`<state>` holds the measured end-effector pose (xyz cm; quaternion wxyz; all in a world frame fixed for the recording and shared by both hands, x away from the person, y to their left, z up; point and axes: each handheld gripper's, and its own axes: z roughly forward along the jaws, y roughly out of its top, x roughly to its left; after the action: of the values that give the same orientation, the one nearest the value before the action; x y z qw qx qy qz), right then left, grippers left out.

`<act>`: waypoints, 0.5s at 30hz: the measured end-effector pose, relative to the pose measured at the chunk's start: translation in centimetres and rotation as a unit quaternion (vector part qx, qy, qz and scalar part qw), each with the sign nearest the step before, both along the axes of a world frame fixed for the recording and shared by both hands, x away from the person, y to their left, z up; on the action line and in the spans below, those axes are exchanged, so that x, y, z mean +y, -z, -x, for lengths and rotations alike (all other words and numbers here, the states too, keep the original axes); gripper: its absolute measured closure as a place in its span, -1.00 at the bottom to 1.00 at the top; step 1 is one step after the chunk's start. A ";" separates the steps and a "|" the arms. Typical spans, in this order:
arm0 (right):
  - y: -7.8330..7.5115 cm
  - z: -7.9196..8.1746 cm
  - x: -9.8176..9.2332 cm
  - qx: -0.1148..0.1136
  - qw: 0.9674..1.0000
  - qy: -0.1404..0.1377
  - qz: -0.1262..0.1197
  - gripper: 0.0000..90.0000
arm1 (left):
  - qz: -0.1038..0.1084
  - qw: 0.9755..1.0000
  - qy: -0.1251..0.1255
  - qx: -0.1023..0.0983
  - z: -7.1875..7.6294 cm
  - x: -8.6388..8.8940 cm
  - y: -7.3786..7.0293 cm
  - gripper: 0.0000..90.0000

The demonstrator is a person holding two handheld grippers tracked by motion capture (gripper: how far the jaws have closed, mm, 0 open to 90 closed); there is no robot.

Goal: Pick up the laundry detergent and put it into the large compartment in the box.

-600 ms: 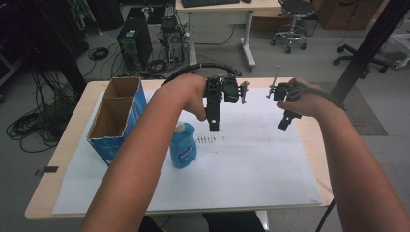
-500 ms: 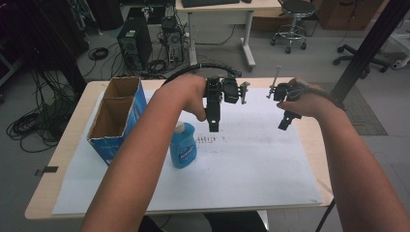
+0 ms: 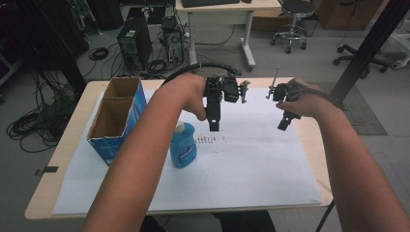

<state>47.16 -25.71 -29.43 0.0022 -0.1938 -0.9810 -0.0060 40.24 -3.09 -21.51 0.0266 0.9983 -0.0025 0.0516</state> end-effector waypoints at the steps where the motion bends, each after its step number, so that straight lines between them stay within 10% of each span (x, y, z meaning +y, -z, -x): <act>1: 0.0 0.0 0.0 0.000 1.000 0.000 0.000 -0.87 | 0.002 1.000 -0.001 -0.001 0.0 0.0 0.0 -0.99; 15: 0.1 -0.2 0.3 -0.004 1.000 -0.012 -0.003 -0.87 | 0.002 0.999 -0.041 -0.011 0.3 1.7 -1.0 -0.99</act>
<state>47.36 -25.44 -29.50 -0.0009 -0.1824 -0.9832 -0.0099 39.92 -1.38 -20.46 0.0267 0.9969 0.0379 0.0637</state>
